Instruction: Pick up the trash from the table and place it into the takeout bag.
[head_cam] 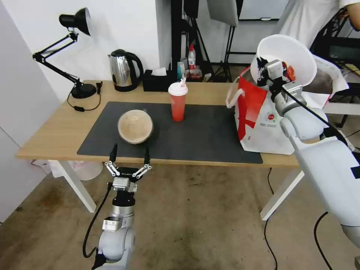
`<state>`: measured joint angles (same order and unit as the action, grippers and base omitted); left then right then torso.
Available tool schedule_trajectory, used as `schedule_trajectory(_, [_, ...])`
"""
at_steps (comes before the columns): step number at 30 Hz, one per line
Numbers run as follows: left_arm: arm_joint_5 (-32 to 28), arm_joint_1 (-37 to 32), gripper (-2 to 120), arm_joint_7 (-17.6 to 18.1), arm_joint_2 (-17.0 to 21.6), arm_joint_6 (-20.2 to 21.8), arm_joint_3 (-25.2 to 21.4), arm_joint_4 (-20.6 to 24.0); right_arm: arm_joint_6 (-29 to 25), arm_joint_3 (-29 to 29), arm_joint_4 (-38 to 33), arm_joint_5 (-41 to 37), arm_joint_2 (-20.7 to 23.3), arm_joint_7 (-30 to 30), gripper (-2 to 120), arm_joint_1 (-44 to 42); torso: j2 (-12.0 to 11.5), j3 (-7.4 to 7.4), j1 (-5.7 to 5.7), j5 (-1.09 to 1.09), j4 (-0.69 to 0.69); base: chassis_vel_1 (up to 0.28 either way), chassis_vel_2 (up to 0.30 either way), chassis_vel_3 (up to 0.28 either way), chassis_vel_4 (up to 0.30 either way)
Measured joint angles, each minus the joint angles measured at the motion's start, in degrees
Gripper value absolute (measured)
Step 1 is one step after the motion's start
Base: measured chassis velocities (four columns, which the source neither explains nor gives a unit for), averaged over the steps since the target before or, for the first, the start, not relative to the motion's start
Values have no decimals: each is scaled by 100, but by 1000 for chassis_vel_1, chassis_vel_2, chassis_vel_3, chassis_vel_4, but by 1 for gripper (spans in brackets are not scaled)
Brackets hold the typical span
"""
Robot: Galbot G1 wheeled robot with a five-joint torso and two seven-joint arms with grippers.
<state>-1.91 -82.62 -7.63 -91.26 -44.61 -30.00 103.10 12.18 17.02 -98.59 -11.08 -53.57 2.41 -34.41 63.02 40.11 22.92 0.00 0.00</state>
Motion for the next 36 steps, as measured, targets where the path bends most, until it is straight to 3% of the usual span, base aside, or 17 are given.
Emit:
schedule_trajectory(10, [9,-2,100,0,0,0,1,16,20,75,-266,-1,49,101,41,-128,0,0,-1,0,0,0,0,0,0])
schedule_trajectory(20, [14,-11,100,0,0,0,1,30,232,126,-558,-96,143,151,67,-257,0,0,-1,0,0,0,0,0,0])
schedule_trajectory(24, [28,-24,100,1,-2,0,26,53,472,206,-842,-210,274,230,90,-287,-1,0,-1,0,0,0,0,0,0])
schedule_trajectory(27, [30,-32,100,2,-2,-1,27,71,619,231,-961,-226,331,287,98,-298,-1,0,-1,0,0,0,0,0,0])
schedule_trajectory(36, [40,-80,100,2,-4,-24,30,95,657,243,-1224,-312,429,342,100,-280,-1,0,0,0,0,0,0,0,0])
